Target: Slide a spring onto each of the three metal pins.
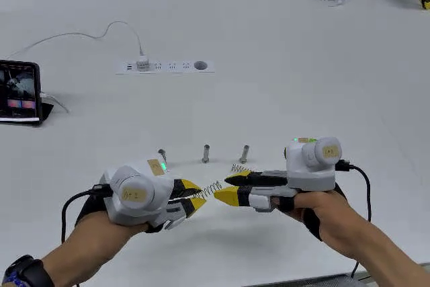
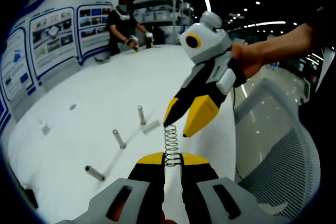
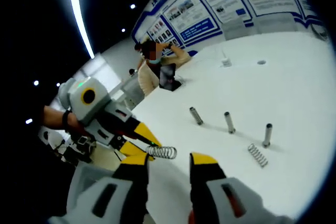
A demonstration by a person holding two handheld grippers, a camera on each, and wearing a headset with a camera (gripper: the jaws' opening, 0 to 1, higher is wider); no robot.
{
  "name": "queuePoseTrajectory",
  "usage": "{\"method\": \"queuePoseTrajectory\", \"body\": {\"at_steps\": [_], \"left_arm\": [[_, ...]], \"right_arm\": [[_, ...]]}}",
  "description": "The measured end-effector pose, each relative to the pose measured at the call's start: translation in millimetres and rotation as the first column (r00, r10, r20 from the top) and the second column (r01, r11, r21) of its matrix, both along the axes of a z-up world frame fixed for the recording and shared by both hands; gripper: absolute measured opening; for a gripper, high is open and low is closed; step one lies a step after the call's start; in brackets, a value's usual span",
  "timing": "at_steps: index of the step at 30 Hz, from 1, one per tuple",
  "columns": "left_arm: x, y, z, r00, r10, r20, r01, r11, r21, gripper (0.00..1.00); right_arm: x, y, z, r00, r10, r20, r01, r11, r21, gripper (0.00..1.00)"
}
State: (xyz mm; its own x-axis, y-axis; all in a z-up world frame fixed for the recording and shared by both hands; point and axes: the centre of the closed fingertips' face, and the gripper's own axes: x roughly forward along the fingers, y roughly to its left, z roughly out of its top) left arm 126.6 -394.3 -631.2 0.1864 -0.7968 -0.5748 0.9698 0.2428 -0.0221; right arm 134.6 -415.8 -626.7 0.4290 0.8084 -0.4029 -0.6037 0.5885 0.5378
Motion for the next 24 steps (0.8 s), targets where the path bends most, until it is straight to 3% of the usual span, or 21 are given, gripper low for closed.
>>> {"method": "queuePoseTrajectory", "body": {"at_steps": [9, 24], "left_arm": [[-3.2, -3.5, 0.8, 1.0, -0.019, 0.002, 0.019, 1.0, 0.0, 0.1], [-4.3, -7.9, -1.8, 0.999, -0.04, 0.003, 0.04, 0.999, 0.008, 0.1]], "right_arm": [[-4.4, 7.0, 2.7, 1.0, 0.015, -0.016, -0.014, 0.999, 0.039, 0.23], [-2.6, 3.2, 11.0, 1.0, 0.015, -0.012, -0.015, 0.998, 0.054, 0.16]]}}
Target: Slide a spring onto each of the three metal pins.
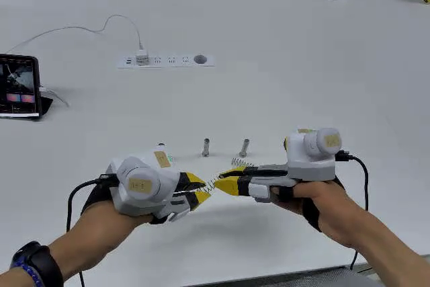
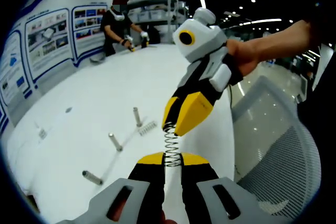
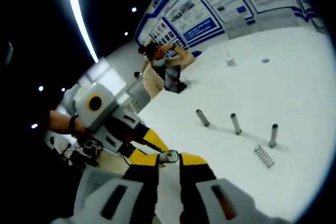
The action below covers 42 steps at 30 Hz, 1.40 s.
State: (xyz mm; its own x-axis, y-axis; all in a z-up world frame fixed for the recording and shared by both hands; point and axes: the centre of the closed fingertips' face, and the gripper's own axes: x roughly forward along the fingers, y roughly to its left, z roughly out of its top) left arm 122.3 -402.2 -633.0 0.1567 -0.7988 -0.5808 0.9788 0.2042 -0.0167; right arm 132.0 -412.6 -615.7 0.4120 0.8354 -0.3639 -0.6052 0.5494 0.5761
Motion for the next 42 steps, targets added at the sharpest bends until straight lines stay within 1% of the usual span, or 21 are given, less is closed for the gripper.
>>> {"method": "queuePoseTrajectory", "body": {"at_steps": [4, 8, 15, 17, 19, 22, 24, 25, 27, 28, 29, 30, 32, 33, 34, 35, 36, 38, 39, 41, 42], "left_arm": [[-2.2, -3.9, 1.4, 1.0, -0.017, 0.002, 0.017, 1.0, -0.003, 0.1], [-1.7, -6.2, 1.3, 1.0, -0.028, 0.007, 0.028, 1.0, 0.002, 0.1], [2.4, -9.6, 5.0, 1.0, -0.028, 0.005, 0.028, 1.0, -0.01, 0.1], [2.7, -10.9, 6.3, 1.0, -0.026, 0.0, 0.026, 1.0, -0.016, 0.1], [2.7, -12.2, 6.9, 1.0, -0.029, 0.0, 0.029, 0.999, -0.019, 0.1], [1.2, -14.6, 8.3, 0.999, -0.039, 0.002, 0.04, 0.999, -0.021, 0.1], [-0.3, -16.1, 9.0, 0.999, -0.047, -0.003, 0.047, 0.999, -0.026, 0.1], [-1.2, -17.0, 9.0, 0.999, -0.054, -0.004, 0.054, 0.998, -0.028, 0.1], [-2.2, -18.1, 9.4, 0.998, -0.063, -0.004, 0.063, 0.998, -0.028, 0.1], [-2.8, -18.8, 10.2, 0.998, -0.068, -0.005, 0.067, 0.997, -0.032, 0.1], [-3.2, -19.4, 11.3, 0.998, -0.069, -0.008, 0.069, 0.997, -0.036, 0.1], [-3.5, -20.1, 12.8, 0.997, -0.071, -0.009, 0.071, 0.997, -0.042, 0.1], [-3.7, -20.9, 14.3, 0.997, -0.074, -0.009, 0.074, 0.996, -0.048, 0.1], [-4.1, -21.8, 15.6, 0.997, -0.076, -0.011, 0.076, 0.996, -0.054, 0.1], [-4.4, -22.4, 16.4, 0.997, -0.078, -0.013, 0.077, 0.995, -0.058, 0.1], [-4.9, -23.2, 17.2, 0.997, -0.08, -0.014, 0.079, 0.995, -0.062, 0.1], [-5.5, -24.0, 18.1, 0.996, -0.083, -0.014, 0.082, 0.994, -0.066, 0.1], [-6.9, -26.1, 20.5, 0.996, -0.088, -0.014, 0.087, 0.994, -0.073, 0.1], [-7.6, -26.8, 21.5, 0.996, -0.091, -0.014, 0.09, 0.993, -0.075, 0.1], [-8.2, -28.6, 24.1, 0.995, -0.097, -0.014, 0.096, 0.992, -0.084, 0.1], [-8.1, -29.2, 25.1, 0.995, -0.098, -0.013, 0.096, 0.992, -0.085, 0.1]], "right_arm": [[0.0, 0.9, 0.2, 1.0, 0.008, 0.0, -0.008, 1.0, -0.007, 0.15], [-0.5, 5.1, 6.9, 0.999, 0.034, 0.017, -0.034, 0.999, -0.003, 0.13], [1.4, 7.2, 14.5, 0.994, 0.093, 0.054, -0.09, 0.995, -0.052, 0.12], [1.7, 6.8, 15.3, 0.991, 0.118, 0.066, -0.113, 0.99, -0.083, 0.12], [0.8, 6.5, 15.6, 0.984, 0.161, 0.074, -0.151, 0.98, -0.126, 0.12], [-1.4, 6.8, 16.6, 0.968, 0.235, 0.086, -0.217, 0.959, -0.185, 0.12], [-3.5, 7.5, 16.6, 0.952, 0.292, 0.087, -0.267, 0.937, -0.226, 0.12], [-5.4, 8.2, 16.3, 0.939, 0.333, 0.089, -0.301, 0.918, -0.258, 0.12], [-7.7, 9.8, 17.3, 0.919, 0.384, 0.093, -0.343, 0.893, -0.291, 0.12], [-8.2, 9.8, 17.7, 0.904, 0.416, 0.096, -0.368, 0.874, -0.317, 0.12], [-8.8, 9.8, 18.2, 0.895, 0.436, 0.096, -0.384, 0.861, -0.333, 0.12], [-9.8, 10.2, 19.8, 0.879, 0.467, 0.097, -0.408, 0.841, -0.355, 0.12], [-10.5, 9.4, 19.9, 0.857, 0.506, 0.098, -0.436, 0.814, -0.384, 0.12], [-11.6, 9.1, 20.6, 0.84, 0.533, 0.098, -0.457, 0.794, -0.402, 0.12], [-12.8, 8.6, 21.1, 0.828, 0.552, 0.095, -0.472, 0.779, -0.413, 0.12], [-14.2, 6.9, 21.0, 0.81, 0.58, 0.087, -0.494, 0.754, -0.434, 0.12], [-14.9, 5.8, 21.2, 0.795, 0.601, 0.083, -0.508, 0.735, -0.449, 0.12], [-17.0, 5.6, 22.8, 0.769, 0.635, 0.076, -0.535, 0.704, -0.468, 0.13], [-17.5, 5.9, 23.4, 0.76, 0.645, 0.074, -0.542, 0.694, -0.475, 0.13], [-19.4, 4.1, 22.1, 0.726, 0.685, 0.066, -0.566, 0.649, -0.508, 0.13], [-21.1, 3.2, 21.2, 0.715, 0.697, 0.056, -0.577, 0.633, -0.517, 0.13]]}}
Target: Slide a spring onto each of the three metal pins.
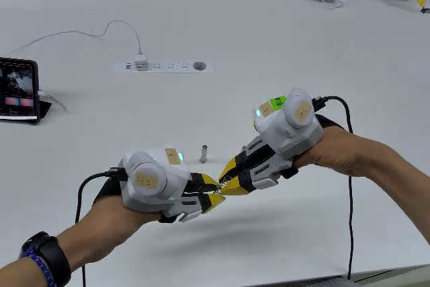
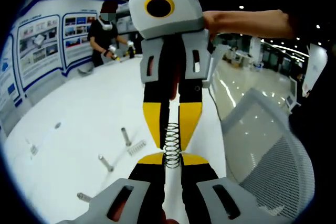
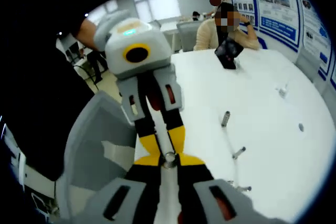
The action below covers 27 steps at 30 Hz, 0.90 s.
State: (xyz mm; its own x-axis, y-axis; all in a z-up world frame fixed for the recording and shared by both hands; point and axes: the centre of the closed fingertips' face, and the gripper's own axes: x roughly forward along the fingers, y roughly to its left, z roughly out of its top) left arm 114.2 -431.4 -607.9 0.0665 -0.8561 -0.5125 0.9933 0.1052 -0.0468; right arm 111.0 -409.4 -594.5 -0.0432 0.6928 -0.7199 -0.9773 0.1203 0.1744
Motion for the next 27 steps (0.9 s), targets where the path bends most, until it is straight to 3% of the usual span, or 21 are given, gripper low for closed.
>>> {"method": "queuePoseTrajectory", "body": {"at_steps": [5, 8, 17, 20, 27], "left_arm": [[0.7, -2.3, 2.8, 1.0, -0.003, -0.005, 0.003, 1.0, -0.008, 0.1], [1.9, -0.8, 3.1, 1.0, 0.007, -0.025, -0.008, 1.0, -0.024, 0.1], [1.1, 1.5, 0.2, 0.999, 0.023, -0.027, -0.023, 0.999, -0.025, 0.12], [-0.1, 3.8, -2.6, 0.999, 0.026, -0.045, -0.027, 1.0, -0.015, 0.18], [2.5, 12.3, -5.3, 0.998, 0.04, -0.044, -0.041, 0.999, -0.01, 0.23]], "right_arm": [[1.6, 0.1, 0.2, 1.0, 0.019, 0.009, -0.019, 1.0, -0.009, 0.13], [2.1, 0.3, 0.7, 1.0, 0.024, 0.019, -0.024, 1.0, -0.005, 0.13], [2.3, 1.7, -3.1, 0.999, 0.019, 0.032, -0.019, 1.0, 0.002, 0.12], [3.2, 5.9, 1.6, 1.0, -0.011, 0.004, 0.011, 0.999, 0.052, 0.12], [7.0, 3.7, 3.8, 0.999, -0.033, 0.008, 0.032, 0.997, 0.067, 0.12]]}}
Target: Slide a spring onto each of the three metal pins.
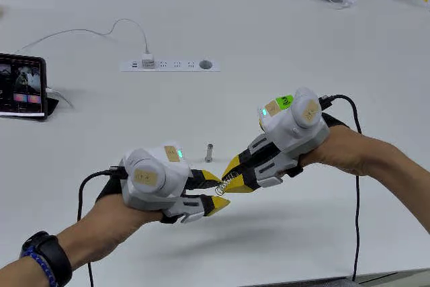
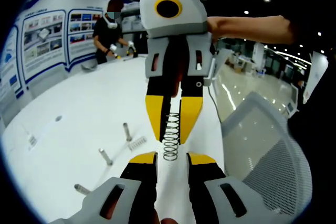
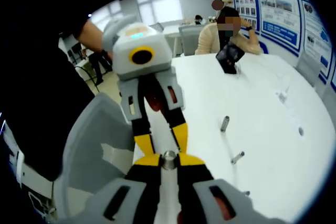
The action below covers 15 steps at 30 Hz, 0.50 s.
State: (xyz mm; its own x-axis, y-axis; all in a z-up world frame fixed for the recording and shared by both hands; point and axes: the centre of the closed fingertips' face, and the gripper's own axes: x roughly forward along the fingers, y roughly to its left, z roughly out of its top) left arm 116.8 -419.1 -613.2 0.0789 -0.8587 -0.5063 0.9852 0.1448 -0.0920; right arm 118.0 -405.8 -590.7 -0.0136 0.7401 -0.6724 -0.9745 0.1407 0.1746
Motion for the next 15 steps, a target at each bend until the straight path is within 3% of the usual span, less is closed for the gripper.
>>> {"method": "queuePoseTrajectory", "body": {"at_steps": [10, 15], "left_arm": [[11.2, 15.4, -5.0, 0.998, 0.064, -0.006, -0.064, 0.998, 0.012, 0.29], [15.4, 22.4, -8.6, 0.996, 0.093, -0.005, -0.092, 0.995, 0.024, 0.31]], "right_arm": [[7.1, -9.7, -2.1, 1.0, -0.03, 0.009, 0.03, 0.999, -0.016, 0.13], [10.6, -14.8, -7.7, 0.999, -0.032, 0.029, 0.033, 0.998, -0.052, 0.13]]}}
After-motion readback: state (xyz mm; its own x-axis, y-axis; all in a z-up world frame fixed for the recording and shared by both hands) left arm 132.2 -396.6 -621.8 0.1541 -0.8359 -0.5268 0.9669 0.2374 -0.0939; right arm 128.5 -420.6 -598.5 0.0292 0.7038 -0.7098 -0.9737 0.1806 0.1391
